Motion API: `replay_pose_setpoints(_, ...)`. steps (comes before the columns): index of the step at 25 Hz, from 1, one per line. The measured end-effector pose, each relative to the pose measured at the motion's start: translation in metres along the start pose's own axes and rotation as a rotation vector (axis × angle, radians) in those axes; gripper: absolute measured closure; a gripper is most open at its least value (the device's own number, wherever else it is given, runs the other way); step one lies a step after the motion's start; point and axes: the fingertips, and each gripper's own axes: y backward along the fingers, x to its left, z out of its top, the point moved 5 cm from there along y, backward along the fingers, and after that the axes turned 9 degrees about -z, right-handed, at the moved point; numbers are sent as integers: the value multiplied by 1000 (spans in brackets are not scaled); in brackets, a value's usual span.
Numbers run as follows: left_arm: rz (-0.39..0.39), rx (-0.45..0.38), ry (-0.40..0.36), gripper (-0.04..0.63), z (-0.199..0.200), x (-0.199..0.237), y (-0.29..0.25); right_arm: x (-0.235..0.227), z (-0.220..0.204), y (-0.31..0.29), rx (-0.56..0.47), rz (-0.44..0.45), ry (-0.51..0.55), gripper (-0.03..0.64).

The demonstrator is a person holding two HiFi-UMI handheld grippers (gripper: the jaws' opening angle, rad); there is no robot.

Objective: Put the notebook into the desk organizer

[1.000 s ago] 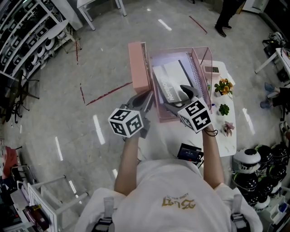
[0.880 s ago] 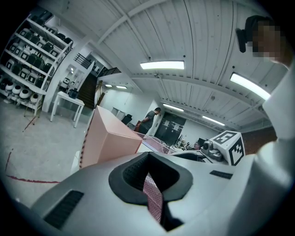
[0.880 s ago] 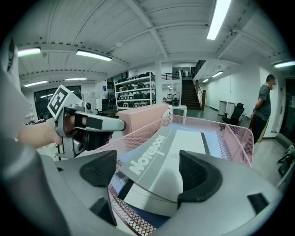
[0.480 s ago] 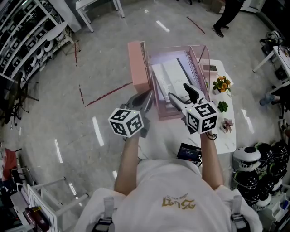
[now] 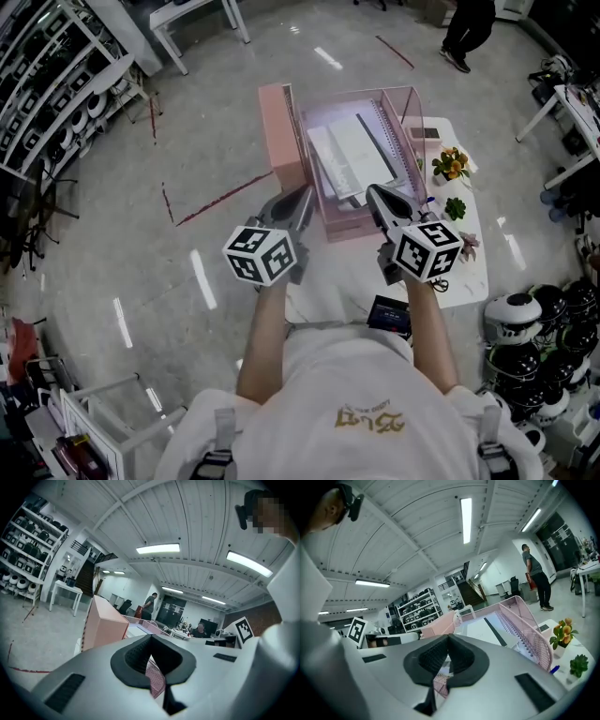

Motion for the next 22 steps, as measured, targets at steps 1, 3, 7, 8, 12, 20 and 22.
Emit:
replay_pose_setpoints(1,0,-1,-5,578,0,-2,1,1,-2,3,-4,-4,3,604)
replay_pose_setpoints(3,2,-4,-12,578,-1,-6,6,3,-6,8,-6,-24,25,604)
replay_pose_setpoints(7,12,-9,-14,578,-1,-10,19,14,-10,19,-14,-57,84,604)
replay_pose_setpoints(8,14,-10,-14,578,-1,-12,21,15,-11,22,-20,-62,90,604)
replay_pose_setpoints(12,11,-10,-19,578,-2,-20,25,18,-12,32,-36,-84,94,606)
replay_pose_setpoints(20,2,0,-30,578,-5,-30,30,22,-13,46,-46,-116,103,606)
replay_pose_setpoints(22,3,1,-29,578,-6,-31,32,22,-15,47,-45,-120,103,606)
